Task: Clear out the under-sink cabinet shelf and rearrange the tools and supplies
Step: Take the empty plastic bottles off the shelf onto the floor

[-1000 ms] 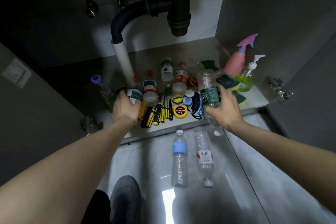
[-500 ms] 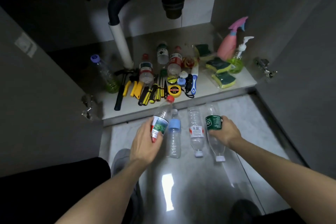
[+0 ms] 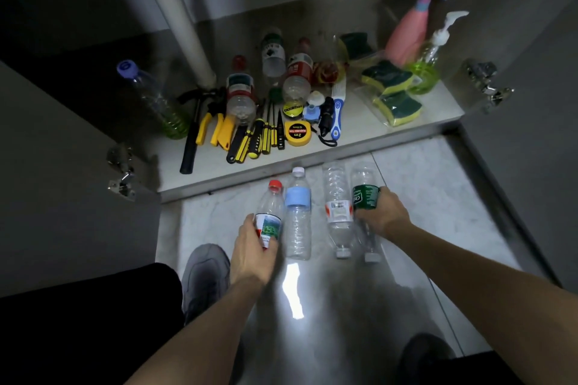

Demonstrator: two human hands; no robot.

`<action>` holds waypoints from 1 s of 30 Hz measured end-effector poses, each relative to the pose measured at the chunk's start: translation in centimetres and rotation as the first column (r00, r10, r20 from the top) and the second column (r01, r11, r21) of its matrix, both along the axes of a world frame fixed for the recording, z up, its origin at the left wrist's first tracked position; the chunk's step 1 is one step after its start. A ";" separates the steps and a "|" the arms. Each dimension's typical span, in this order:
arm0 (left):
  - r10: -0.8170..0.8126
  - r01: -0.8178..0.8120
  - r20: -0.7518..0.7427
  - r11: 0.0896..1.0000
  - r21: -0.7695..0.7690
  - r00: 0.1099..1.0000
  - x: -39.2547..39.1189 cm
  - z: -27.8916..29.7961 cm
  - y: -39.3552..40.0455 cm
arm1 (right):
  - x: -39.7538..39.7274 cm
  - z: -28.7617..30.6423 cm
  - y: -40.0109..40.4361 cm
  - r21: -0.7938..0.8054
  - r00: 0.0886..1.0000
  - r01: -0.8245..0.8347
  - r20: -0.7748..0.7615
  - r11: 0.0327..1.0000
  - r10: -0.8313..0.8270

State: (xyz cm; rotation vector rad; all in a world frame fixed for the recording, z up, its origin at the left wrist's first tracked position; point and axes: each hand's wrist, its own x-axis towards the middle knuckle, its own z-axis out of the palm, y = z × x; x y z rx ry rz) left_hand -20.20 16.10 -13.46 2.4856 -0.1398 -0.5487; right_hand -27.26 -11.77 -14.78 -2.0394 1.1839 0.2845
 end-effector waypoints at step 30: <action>-0.338 0.195 0.257 0.869 0.455 0.906 25.7 7.6 -10.8 | 27.8 11.0 -1.0 -0.270 0.972 -0.128 0.156 0.954 0.174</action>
